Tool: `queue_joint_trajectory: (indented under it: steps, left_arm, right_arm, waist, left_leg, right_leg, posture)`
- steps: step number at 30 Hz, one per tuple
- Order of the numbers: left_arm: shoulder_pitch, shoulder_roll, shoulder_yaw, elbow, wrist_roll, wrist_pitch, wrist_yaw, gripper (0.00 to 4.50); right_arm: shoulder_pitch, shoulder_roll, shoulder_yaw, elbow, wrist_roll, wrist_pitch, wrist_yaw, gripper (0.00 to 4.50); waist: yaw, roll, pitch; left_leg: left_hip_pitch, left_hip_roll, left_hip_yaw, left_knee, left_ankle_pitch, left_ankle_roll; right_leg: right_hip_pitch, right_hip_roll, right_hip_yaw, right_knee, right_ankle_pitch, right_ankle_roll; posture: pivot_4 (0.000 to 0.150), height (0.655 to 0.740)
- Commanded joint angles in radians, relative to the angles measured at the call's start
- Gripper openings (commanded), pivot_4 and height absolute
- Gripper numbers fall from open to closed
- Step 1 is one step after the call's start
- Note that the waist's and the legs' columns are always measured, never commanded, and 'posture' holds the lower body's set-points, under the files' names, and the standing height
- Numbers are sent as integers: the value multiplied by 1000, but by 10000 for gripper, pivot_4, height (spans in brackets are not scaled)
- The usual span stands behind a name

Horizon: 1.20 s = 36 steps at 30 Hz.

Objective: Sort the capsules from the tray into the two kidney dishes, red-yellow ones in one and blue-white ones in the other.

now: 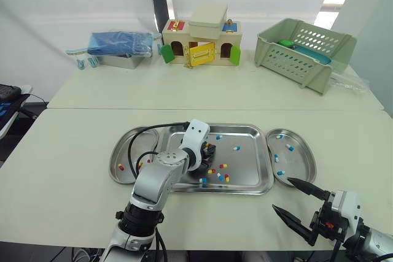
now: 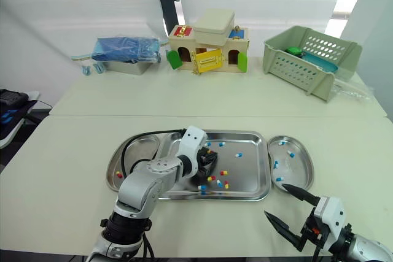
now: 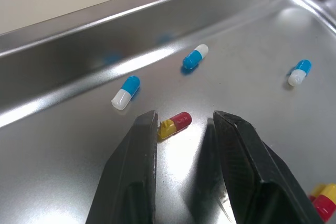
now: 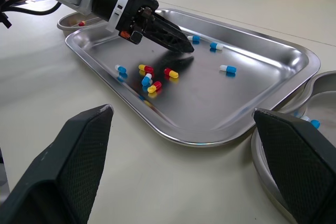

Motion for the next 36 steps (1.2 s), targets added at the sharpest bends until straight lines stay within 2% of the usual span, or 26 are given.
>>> queue_joint_trajectory:
  steps: [1,3,6,8,9,19,27,36]
  left_arm:
    - [17,12,-14,10,3,15,-3,16782]
    - [18,16,-14,9,3,18,-5,16782]
    - [18,21,-17,7,3,18,-7,11266]
    - [16,23,-19,8,2,17,-9,4578]
    - [15,24,-20,9,2,18,-9,2654]
    - [17,33,-23,0,3,15,-10,2654]
    - [27,105,19,-18,-45,-108,-126,2654]
    - [96,161,173,-104,-204,-239,-275,2654]
  right_arm:
    - [10,5,-4,-37,2,-18,-2,45000]
    - [11,8,-1,-37,0,-20,-5,45000]
    - [14,11,3,-38,-3,-22,-9,45000]
    - [13,11,6,-45,-4,-18,-16,45000]
    - [13,11,6,-47,-4,-16,-18,45000]
    - [5,1,11,-56,-2,-3,-28,45000]
    - [12,6,13,-47,-3,-16,-19,45000]
    - [26,-5,3,-49,9,-43,22,45000]
  waist:
    - [0,0,0]
    - [0,0,0]
    - [0,0,0]
    - [0,0,0]
    - [0,0,0]
    - [0,0,0]
    - [-1,0,0]
    - [-1,0,0]
  left_leg:
    - [0,0,0,0,0,0]
    - [0,0,0,0,0,0]
    - [0,0,0,0,0,0]
    - [0,0,0,0,0,0]
    - [0,0,0,0,0,0]
    - [0,0,0,0,0,0]
    - [0,0,0,0,0,0]
    - [0,0,0,0,0,0]
  right_leg:
    - [0,0,0,0,0,0]
    - [0,0,0,0,0,0]
    - [0,0,0,0,0,0]
    - [0,0,0,0,0,0]
    - [0,0,0,0,0,0]
    - [0,0,0,0,0,0]
    - [0,0,0,0,0,0]
    - [0,0,0,0,0,0]
  posture:
    - [1500,7400]
    - [1500,7400]
    - [1500,7400]
    - [1500,7400]
    - [1500,7400]
    - [1500,7400]
    - [1500,7400]
    - [1500,7400]
